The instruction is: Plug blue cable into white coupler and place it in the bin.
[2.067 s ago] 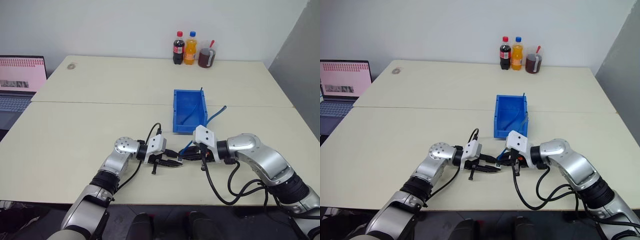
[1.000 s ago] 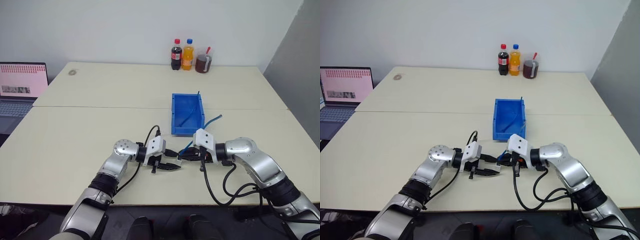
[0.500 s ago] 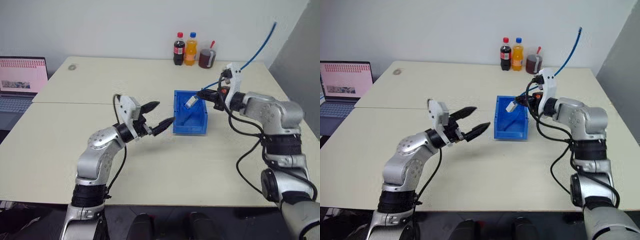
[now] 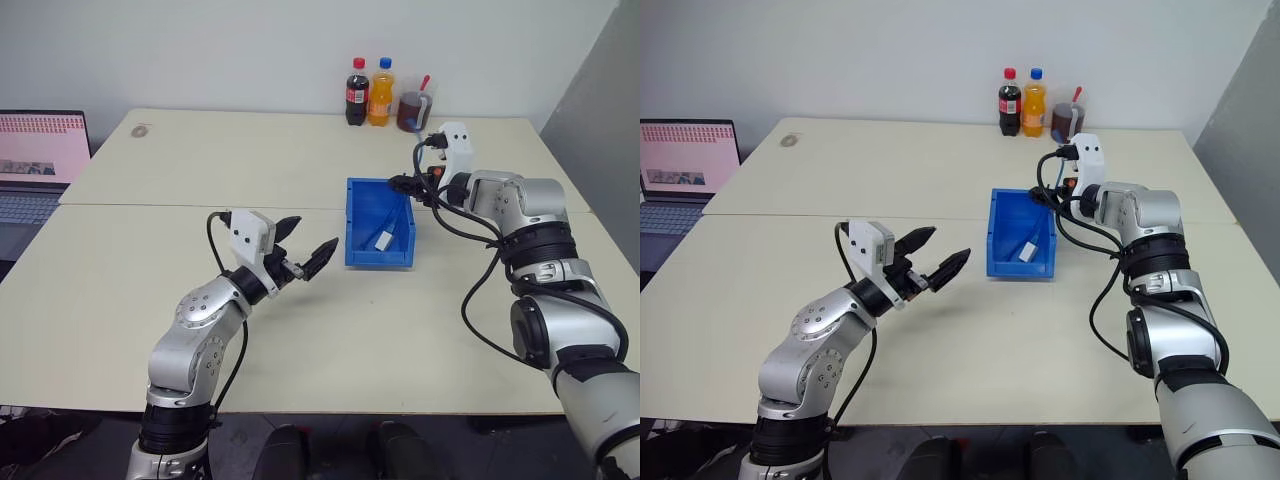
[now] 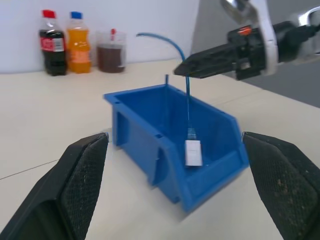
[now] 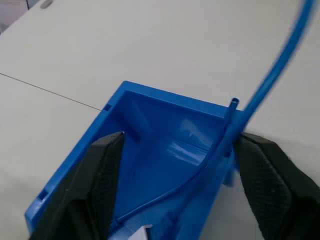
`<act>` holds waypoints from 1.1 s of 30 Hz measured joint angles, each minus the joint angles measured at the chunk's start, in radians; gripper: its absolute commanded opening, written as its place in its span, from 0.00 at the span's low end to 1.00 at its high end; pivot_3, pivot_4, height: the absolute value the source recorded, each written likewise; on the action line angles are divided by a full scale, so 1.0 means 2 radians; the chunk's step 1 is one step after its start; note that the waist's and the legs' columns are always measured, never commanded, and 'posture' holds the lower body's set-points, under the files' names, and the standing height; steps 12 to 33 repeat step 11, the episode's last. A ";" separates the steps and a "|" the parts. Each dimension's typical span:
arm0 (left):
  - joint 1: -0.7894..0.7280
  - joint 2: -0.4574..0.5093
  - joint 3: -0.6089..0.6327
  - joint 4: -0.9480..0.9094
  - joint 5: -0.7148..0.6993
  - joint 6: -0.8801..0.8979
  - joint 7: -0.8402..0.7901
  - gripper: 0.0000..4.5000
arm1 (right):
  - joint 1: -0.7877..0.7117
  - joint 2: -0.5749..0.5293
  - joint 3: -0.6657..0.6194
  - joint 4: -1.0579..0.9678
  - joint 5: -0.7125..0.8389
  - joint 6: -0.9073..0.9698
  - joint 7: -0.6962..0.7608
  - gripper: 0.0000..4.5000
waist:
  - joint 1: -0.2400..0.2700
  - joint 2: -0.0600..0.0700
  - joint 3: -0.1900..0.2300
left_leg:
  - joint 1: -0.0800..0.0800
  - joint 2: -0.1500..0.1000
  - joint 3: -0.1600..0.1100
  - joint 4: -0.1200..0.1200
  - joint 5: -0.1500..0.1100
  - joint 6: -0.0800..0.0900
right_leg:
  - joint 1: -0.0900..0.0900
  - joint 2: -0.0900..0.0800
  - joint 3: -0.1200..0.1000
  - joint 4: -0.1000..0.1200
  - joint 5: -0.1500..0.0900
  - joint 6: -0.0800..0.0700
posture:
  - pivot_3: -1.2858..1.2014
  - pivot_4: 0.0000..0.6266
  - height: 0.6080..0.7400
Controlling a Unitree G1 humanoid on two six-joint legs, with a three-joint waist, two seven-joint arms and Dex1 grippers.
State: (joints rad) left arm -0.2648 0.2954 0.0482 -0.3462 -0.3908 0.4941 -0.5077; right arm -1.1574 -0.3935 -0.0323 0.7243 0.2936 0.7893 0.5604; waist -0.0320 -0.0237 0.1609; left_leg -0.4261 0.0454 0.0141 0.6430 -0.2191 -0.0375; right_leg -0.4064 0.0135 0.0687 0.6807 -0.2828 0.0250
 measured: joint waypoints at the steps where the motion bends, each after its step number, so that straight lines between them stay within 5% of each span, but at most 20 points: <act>1: -0.001 0.000 0.000 0.003 0.002 0.000 0.005 1.00 | 0.003 -0.007 0.005 -0.009 -0.003 0.000 0.005 0.90 | 0.000 0.000 0.000 | 0.000 0.000 0.000 0.000 0.000 0.000 | 0.000 0.000 0.000 0.000 0.000 0.000 | 0.52 0.24 1.00; 6: -0.008 0.005 0.006 0.037 0.013 0.002 0.032 1.00 | 0.120 -0.078 0.002 -0.202 -0.009 0.010 0.009 0.90 | 0.006 0.000 0.000 | -0.002 0.000 -0.002 0.000 0.000 0.000 | 0.000 -0.001 -0.001 -0.001 0.000 0.000 | 0.52 0.24 1.00; 11: -0.009 0.011 0.023 0.070 0.039 -0.017 0.056 1.00 | 0.306 -0.053 -0.053 -0.435 -0.018 -0.009 -0.067 0.90 | -0.001 0.000 0.000 | -0.002 0.000 -0.003 0.000 0.000 0.000 | -0.001 0.000 0.000 0.000 0.000 0.000 | 0.52 0.24 1.00; 33: -0.009 0.011 0.023 0.070 0.039 -0.017 0.056 1.00 | 0.306 -0.053 -0.053 -0.435 -0.018 -0.009 -0.067 0.90 | -0.001 0.000 0.000 | -0.002 0.000 -0.003 0.000 0.000 0.000 | -0.001 0.000 0.000 0.000 0.000 0.000 | 0.52 0.24 1.00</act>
